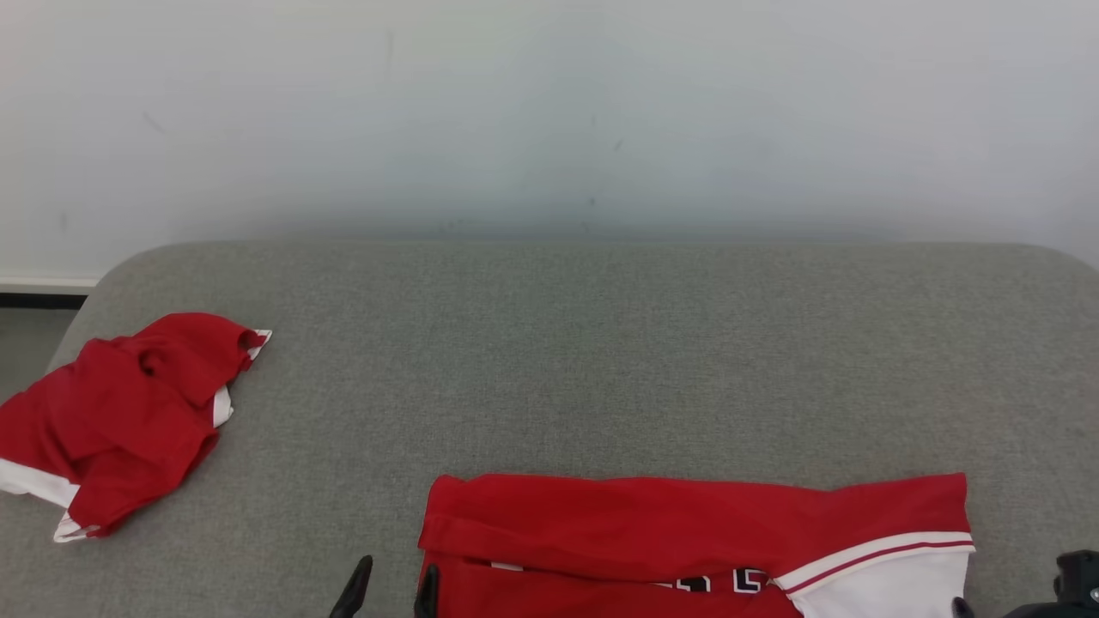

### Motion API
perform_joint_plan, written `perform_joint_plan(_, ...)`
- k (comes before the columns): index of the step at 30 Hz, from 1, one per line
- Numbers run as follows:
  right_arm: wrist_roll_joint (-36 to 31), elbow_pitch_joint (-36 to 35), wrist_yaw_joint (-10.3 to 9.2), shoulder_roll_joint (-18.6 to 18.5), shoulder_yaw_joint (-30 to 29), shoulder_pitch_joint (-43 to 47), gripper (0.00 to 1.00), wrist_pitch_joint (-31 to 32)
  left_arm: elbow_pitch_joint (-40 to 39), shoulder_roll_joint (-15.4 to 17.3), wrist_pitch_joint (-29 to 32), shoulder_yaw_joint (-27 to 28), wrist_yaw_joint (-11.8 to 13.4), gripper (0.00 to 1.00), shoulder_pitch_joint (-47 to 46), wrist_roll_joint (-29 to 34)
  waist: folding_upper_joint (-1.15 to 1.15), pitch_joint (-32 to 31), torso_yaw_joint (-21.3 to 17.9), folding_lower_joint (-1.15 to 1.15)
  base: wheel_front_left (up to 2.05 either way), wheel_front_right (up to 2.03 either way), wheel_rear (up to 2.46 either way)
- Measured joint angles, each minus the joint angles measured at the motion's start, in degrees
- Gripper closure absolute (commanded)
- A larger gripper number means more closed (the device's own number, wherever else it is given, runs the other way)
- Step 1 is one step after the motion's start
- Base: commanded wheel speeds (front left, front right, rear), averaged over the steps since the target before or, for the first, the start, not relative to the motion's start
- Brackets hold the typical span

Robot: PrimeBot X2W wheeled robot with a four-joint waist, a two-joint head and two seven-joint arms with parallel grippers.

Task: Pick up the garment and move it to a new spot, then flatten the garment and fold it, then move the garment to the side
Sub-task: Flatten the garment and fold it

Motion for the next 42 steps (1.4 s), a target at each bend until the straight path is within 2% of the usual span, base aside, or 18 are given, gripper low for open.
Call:
perform_joint_plan(4, -1.3, 0.2, 0.0, -1.1, -1.2, -0.1, 0.0, 1.8, 0.2, -0.8, 0.0, -0.3, -1.2, 0.0, 0.1, 1.4, 0.0, 0.8, 1.1, 0.0, 0.0, 0.0, 0.0)
perform_joint_plan(10, 3.6, 4.6, 0.0, -9.1, -2.2, -4.0, 0.0, 1.8, 0.3, -1.0, 0.0, 0.2, -2.0, 0.0, 0.1, 2.4, 0.0, 2.7, 1.9, 0.01, 0.0, 0.0, 0.0)
perform_joint_plan(14, 6.2, 6.5, 0.0, -10.5, -1.4, -5.1, 0.0, 0.4, 0.2, -0.9, 0.0, 0.7, -2.5, 0.0, -0.1, 2.8, 0.0, 4.2, 2.1, 0.01, 0.0, 0.0, 0.0)
perform_joint_plan(22, 8.9, 9.7, 0.0, -10.7, -0.1, -6.0, 0.0, 0.0, 0.6, -1.7, 0.0, 0.8, -3.0, 0.0, -0.3, 3.2, 0.0, 5.8, 2.7, 0.01, 0.0, 0.0, 0.0)
perform_joint_plan(32, 10.8, 21.6, -0.01, -11.5, 3.5, -11.5, 0.0, -3.6, 1.4, -2.1, 0.0, 0.4, -4.0, 0.0, -1.4, 3.7, 0.0, 7.1, 2.6, 0.01, 0.0, 0.0, 0.0)
perform_joint_plan(40, 15.0, 27.0, -0.48, -11.8, 6.3, -14.3, 0.0, -2.3, 1.9, -2.2, 0.0, 0.0, -4.1, 0.0, -1.6, 3.8, -0.01, 8.0, 3.7, 0.0, 0.0, 0.0, 0.0)
perform_joint_plan(41, 15.1, 27.3, -0.49, -12.1, 6.6, -14.3, 0.29, -2.2, 2.0, -2.3, 0.0, 0.0, -4.1, 0.0, -1.6, 3.8, -0.01, 7.9, 3.8, 0.0, 0.0, 0.0, 0.0)
perform_joint_plan(42, 15.2, 27.6, -0.49, -12.3, 6.8, -14.3, 0.85, -2.3, 2.1, -2.3, 0.0, 0.0, -4.1, 0.0, -1.6, 3.8, -0.01, 7.7, 3.8, 0.0, 0.0, 0.0, 0.0)
